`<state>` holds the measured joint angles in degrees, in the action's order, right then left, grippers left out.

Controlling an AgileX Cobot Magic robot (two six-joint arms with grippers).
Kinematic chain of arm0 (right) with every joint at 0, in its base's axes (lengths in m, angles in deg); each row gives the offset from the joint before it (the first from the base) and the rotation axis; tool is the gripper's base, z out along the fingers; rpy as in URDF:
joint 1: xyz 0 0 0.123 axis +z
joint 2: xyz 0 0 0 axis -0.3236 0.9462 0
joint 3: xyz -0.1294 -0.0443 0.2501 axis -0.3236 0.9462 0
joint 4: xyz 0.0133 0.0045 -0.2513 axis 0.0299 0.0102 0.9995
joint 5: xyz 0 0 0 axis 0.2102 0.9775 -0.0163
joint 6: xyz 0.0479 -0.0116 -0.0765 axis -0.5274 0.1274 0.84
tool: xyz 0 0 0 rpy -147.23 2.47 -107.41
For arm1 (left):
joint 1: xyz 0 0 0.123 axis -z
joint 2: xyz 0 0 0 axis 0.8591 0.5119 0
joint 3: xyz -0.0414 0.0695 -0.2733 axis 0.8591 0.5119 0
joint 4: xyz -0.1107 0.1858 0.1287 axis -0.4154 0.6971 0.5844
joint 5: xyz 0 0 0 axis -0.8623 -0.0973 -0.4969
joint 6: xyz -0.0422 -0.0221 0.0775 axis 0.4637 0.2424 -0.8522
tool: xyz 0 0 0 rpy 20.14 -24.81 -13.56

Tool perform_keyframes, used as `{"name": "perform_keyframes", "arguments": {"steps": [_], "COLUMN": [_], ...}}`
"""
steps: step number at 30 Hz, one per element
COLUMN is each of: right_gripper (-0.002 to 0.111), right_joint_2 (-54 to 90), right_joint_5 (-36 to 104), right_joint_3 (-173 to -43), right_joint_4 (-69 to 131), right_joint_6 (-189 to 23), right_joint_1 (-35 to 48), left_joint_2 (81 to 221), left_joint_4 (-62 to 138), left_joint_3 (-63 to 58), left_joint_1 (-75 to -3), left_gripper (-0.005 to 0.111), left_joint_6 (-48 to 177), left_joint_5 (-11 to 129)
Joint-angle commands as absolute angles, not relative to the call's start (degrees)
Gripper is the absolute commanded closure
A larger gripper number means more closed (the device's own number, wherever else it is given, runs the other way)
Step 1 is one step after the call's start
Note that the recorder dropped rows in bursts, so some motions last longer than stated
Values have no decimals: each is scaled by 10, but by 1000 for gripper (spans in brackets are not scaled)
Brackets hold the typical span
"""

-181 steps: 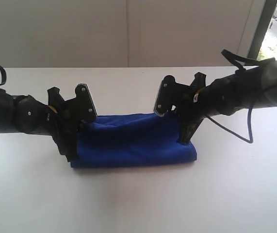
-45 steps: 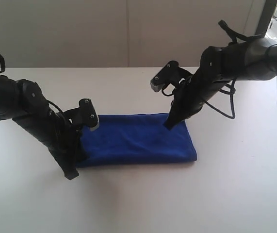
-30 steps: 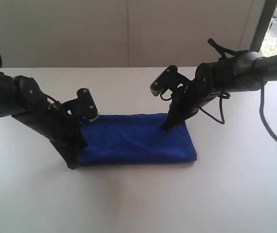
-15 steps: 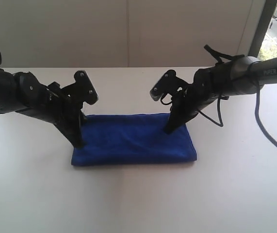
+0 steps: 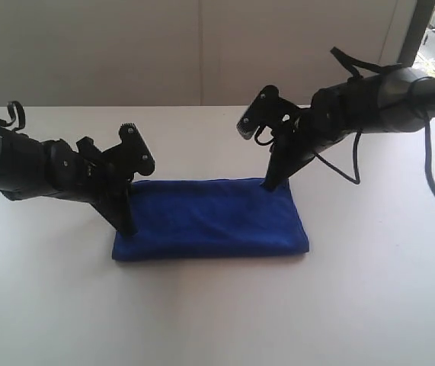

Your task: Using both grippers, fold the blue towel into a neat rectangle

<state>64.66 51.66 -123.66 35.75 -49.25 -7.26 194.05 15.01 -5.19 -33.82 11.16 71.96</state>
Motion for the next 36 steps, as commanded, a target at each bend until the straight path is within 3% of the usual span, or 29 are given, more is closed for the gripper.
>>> {"name": "perform_keyframes", "arguments": {"steps": [1, 17, 26, 36], "right_gripper": [108, 108, 108, 108], "right_joint_2": [661, 698, 620, 564], "right_joint_5": [508, 507, 489, 797], "right_joint_3": [-1238, -1238, -1238, -1238], "right_joint_4": [351, 368, 370, 174], "right_joint_6": [-495, -488, -497, -416], "right_joint_1": [-76, -86, -86, -86], "left_joint_2": [1957, 1968, 1892, 1834], "left_joint_4": [146, 151, 151, 132], "left_joint_3": [-55, -55, -55, -55], "left_joint_1": [-339, -339, -339, -338], "left_gripper": [107, 107, 107, 107], "left_joint_6": [117, 117, 117, 133], "left_joint_5": [749, 769, 746, 443]}}
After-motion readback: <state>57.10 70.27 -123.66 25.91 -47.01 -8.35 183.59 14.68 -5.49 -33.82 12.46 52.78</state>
